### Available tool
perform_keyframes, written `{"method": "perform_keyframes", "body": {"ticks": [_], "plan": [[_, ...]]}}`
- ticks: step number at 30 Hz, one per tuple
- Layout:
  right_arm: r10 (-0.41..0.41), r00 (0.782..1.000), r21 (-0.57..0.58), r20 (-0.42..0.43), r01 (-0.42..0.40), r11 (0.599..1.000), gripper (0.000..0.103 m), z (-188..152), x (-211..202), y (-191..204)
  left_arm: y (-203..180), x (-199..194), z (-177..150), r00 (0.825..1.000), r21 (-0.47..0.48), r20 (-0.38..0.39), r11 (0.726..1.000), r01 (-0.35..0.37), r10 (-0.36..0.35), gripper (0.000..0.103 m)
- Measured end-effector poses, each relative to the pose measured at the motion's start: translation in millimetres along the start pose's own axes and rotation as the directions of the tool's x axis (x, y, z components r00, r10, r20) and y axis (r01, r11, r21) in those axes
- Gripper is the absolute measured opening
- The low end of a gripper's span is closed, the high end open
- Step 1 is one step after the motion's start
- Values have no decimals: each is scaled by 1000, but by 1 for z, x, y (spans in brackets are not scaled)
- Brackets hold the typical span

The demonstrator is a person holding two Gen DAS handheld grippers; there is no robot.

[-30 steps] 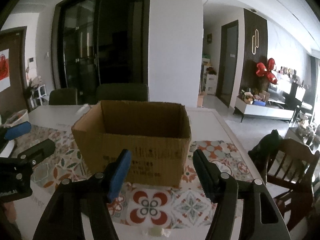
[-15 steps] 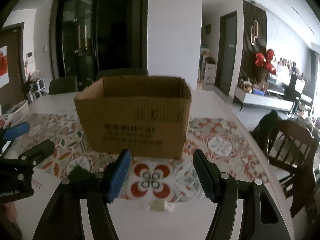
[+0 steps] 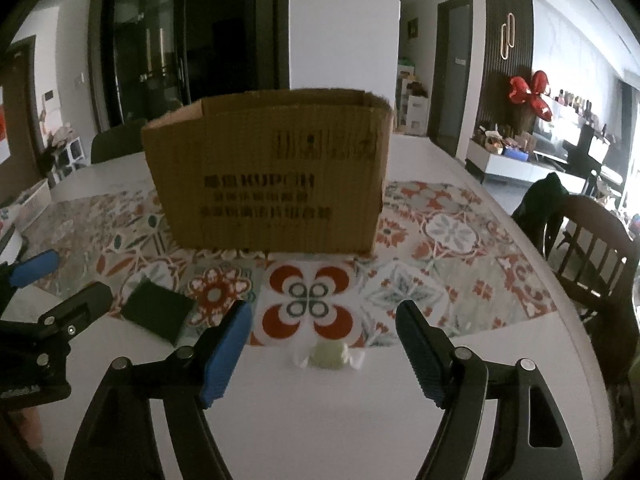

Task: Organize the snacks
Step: 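Withdraw both tools from the box toward the last two snacks, then grasp the dark green pouch with the left tool while the right tool grasps the pale green candy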

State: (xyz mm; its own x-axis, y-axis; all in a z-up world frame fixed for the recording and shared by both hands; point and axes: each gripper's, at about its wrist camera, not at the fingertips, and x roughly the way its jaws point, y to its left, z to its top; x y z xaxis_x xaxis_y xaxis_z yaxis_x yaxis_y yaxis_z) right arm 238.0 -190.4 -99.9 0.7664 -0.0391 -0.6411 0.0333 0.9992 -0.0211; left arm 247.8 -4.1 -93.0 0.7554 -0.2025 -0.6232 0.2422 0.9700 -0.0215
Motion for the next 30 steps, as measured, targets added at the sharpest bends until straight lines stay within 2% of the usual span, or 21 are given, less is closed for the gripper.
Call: {"method": "perform_keyframes", "body": {"ticks": [9, 20, 30], "plan": [[-2, 999, -6, -32, 2, 1000, 75, -17, 11, 2, -4, 10, -13, 1000, 39, 6, 999, -2, 2, 103], [23, 995, 50, -97, -18, 999, 75, -23, 34, -5, -5, 40, -21, 997, 30, -79, 1000, -2, 5, 103], [11, 990, 67, -141, -1, 998, 74, -22, 47, -6, -4, 67, -13, 988, 21, -146, 999, 45, -41, 103]]}}
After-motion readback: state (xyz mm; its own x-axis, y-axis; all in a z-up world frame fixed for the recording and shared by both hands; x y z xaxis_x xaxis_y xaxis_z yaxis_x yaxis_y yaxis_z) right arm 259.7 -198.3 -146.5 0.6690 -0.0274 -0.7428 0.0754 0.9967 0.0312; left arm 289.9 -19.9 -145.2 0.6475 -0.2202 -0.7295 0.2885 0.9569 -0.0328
